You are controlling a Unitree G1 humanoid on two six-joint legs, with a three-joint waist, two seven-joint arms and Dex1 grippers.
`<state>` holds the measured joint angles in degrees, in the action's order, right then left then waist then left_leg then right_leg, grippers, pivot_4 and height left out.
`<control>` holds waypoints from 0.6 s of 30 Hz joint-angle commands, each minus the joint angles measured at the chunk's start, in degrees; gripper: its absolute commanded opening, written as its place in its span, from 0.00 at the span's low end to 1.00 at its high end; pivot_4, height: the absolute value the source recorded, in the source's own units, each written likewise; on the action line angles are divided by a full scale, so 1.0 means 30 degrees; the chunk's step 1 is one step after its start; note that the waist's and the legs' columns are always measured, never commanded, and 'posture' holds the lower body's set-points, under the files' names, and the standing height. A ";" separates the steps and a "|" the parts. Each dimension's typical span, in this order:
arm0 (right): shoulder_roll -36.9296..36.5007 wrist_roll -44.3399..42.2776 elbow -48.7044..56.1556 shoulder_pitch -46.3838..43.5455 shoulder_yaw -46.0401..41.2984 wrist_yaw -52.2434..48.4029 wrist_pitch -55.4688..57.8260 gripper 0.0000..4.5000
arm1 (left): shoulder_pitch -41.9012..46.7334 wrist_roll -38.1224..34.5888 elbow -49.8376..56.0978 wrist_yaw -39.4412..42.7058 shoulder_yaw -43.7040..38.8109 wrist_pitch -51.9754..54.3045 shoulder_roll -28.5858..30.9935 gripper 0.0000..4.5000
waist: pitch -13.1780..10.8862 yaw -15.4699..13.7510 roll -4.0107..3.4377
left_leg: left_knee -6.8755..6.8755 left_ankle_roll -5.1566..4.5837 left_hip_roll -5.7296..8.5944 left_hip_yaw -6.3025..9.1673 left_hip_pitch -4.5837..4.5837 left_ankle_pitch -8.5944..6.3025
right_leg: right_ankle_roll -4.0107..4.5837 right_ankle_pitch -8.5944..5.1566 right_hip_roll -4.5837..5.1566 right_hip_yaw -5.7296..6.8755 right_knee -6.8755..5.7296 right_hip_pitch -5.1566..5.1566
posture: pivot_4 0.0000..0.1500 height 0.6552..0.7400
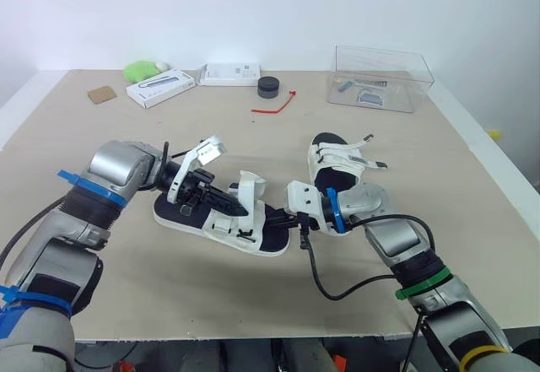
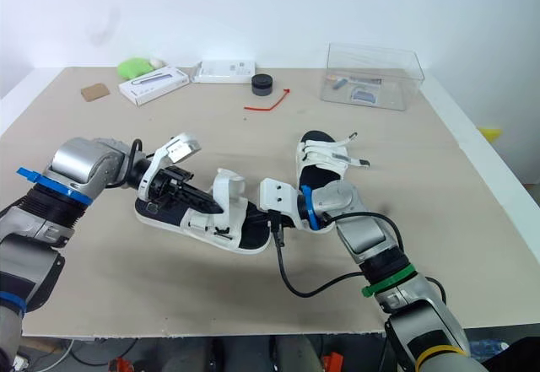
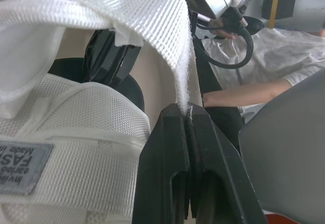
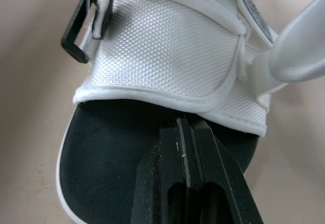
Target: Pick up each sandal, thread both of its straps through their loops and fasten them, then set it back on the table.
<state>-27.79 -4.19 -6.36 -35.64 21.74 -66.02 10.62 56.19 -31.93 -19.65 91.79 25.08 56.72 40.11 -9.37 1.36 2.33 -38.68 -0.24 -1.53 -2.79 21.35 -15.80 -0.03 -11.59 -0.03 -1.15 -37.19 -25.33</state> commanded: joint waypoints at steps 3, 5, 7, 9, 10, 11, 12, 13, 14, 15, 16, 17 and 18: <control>-0.0096 0.0544 -0.1260 -0.0686 -0.0400 0.0567 -0.0469 0.00 | 0.0836 -0.0286 -0.0088 0.0237 0.0075 -0.0124 0.0286 0.01 | 0.0000 -0.0002 0.0000 | -0.0009 -0.0004 0.0001 -0.0001 0.0002 0.0003 | -0.0004 0.0007 0.0000 0.0001 -0.0001 0.0001 | 1.00 1.00; -0.0073 0.0580 -0.1577 -0.0870 -0.0390 0.0627 -0.0722 0.00 | 0.0915 -0.0256 -0.0219 0.0237 0.0057 -0.0129 0.0229 0.01 | 0.0000 -0.0002 0.0000 | -0.0010 -0.0004 0.0001 -0.0004 0.0006 0.0002 | -0.0005 0.0006 0.0001 -0.0002 0.0000 0.0000 | 1.00 1.00; -0.0044 0.0573 -0.1823 -0.0993 -0.0381 0.0668 -0.0876 0.00 | 0.0949 -0.0263 -0.0245 0.0237 0.0015 -0.0108 0.0194 0.01 | 0.0000 0.0001 0.0000 | -0.0010 -0.0004 0.0002 -0.0006 0.0006 0.0002 | -0.0005 0.0005 0.0001 -0.0003 0.0000 0.0000 | 1.00 1.00; -0.0020 0.0562 -0.2022 -0.1090 -0.0342 0.0676 -0.1009 0.00 | 0.0974 -0.0254 -0.0280 0.0237 0.0001 -0.0098 0.0172 0.01 | 0.0000 0.0000 0.0000 | -0.0009 -0.0004 0.0002 -0.0009 0.0008 0.0002 | -0.0004 0.0006 0.0002 -0.0005 0.0000 -0.0002 | 1.00 1.00; 0.0059 0.0570 -0.2209 -0.1197 -0.0326 0.0711 -0.1098 0.00 | 0.1018 -0.0177 -0.0424 0.0237 -0.0027 -0.0171 0.0128 0.01 | 0.0000 -0.0001 0.0000 | -0.0010 -0.0004 0.0002 -0.0005 0.0009 0.0002 | -0.0004 0.0006 0.0002 -0.0003 0.0000 -0.0002 | 1.00 1.00; 0.0121 0.0582 -0.2348 -0.1274 -0.0319 0.0733 -0.1165 0.00 | 0.1050 -0.0121 -0.0531 0.0237 -0.0048 -0.0226 0.0097 0.01 | 0.0000 -0.0001 0.0000 | -0.0010 -0.0004 0.0002 -0.0004 0.0009 0.0002 | -0.0004 0.0006 0.0002 -0.0002 0.0000 -0.0002 | 1.00 1.00; 0.0236 0.0613 -0.2516 -0.1363 -0.0317 0.0813 -0.1235 0.00 | 0.1052 -0.0079 -0.0580 0.0237 -0.0081 -0.0284 0.0101 0.01 | 0.0000 0.0005 0.0000 | -0.0010 -0.0004 0.0001 -0.0003 0.0009 0.0002 | -0.0004 0.0006 0.0001 -0.0002 0.0000 -0.0002 | 1.00 1.00; 0.0346 0.0660 -0.2723 -0.1472 -0.0306 0.0874 -0.1355 0.00 | 0.1057 -0.0004 -0.0630 0.0237 -0.0120 -0.0324 0.0091 0.01 | 0.0000 0.0017 0.0000 | -0.0009 -0.0004 0.0000 -0.0006 0.0008 0.0002 | -0.0003 0.0007 -0.0001 -0.0003 0.0000 -0.0002 | 1.00 1.00; 0.0461 0.0695 -0.2913 -0.1579 -0.0325 0.0967 -0.1463 0.00 | 0.1056 0.0022 -0.0644 0.0237 -0.0122 -0.0342 0.0100 0.01 | 0.0000 0.0023 0.0000 | -0.0010 -0.0004 -0.0002 -0.0008 0.0006 0.0002 | 0.0000 0.0009 -0.0003 -0.0005 0.0000 -0.0002 | 1.00 1.00; 0.0542 0.0709 -0.3011 -0.1650 -0.0338 0.1006 -0.1502 0.00 | 0.1033 0.0047 -0.0630 0.0237 -0.0128 -0.0375 0.0115 0.01 | 0.0000 0.0042 0.0000 | -0.0010 -0.0004 -0.0003 -0.0009 0.0003 0.0002 | 0.0000 0.0009 -0.0007 -0.0006 -0.0001 -0.0002 | 1.00 1.00; 0.0593 0.0717 -0.3076 -0.1701 -0.0346 0.1002 -0.1531 0.00 | 0.1021 0.0048 -0.0624 0.0237 -0.0126 -0.0392 0.0127 0.01 | 0.0000 0.0063 0.0000 | -0.0010 -0.0004 -0.0007 -0.0010 0.0002 0.0002 | 0.0006 0.0013 -0.0013 -0.0008 -0.0002 -0.0002 | 1.00 1.00; 0.0635 0.0726 -0.3127 -0.1742 -0.0350 0.0994 -0.1558 0.00 | 0.1012 0.0038 -0.0618 0.0237 -0.0128 -0.0399 0.0134 0.01 | 0.0000 0.0071 -0.0001 | -0.0011 -0.0004 -0.0011 -0.0008 0.0001 0.0003 | 0.0009 0.0015 -0.0016 -0.0010 -0.0006 -0.0002 | 1.00 1.00; 0.0670 0.0731 -0.3140 -0.1762 -0.0344 0.1004 -0.1569 0.00 | 0.0986 0.0045 -0.0583 0.0237 -0.0159 -0.0382 0.0137 0.01 | 0.0000 0.0071 -0.0001 | -0.0011 -0.0004 -0.0016 -0.0002 0.0000 0.0004 | 0.0016 0.0017 -0.0021 -0.0012 -0.0009 -0.0003 | 1.00 1.00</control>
<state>-25.85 -2.91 -15.21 -40.28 21.73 -63.58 6.00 57.52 -31.55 -21.94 91.79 25.45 56.11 39.93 -9.37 1.58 2.32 -38.71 -0.25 -1.58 -2.78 21.35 -15.78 0.03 -11.54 -0.10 -1.19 -37.22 -25.34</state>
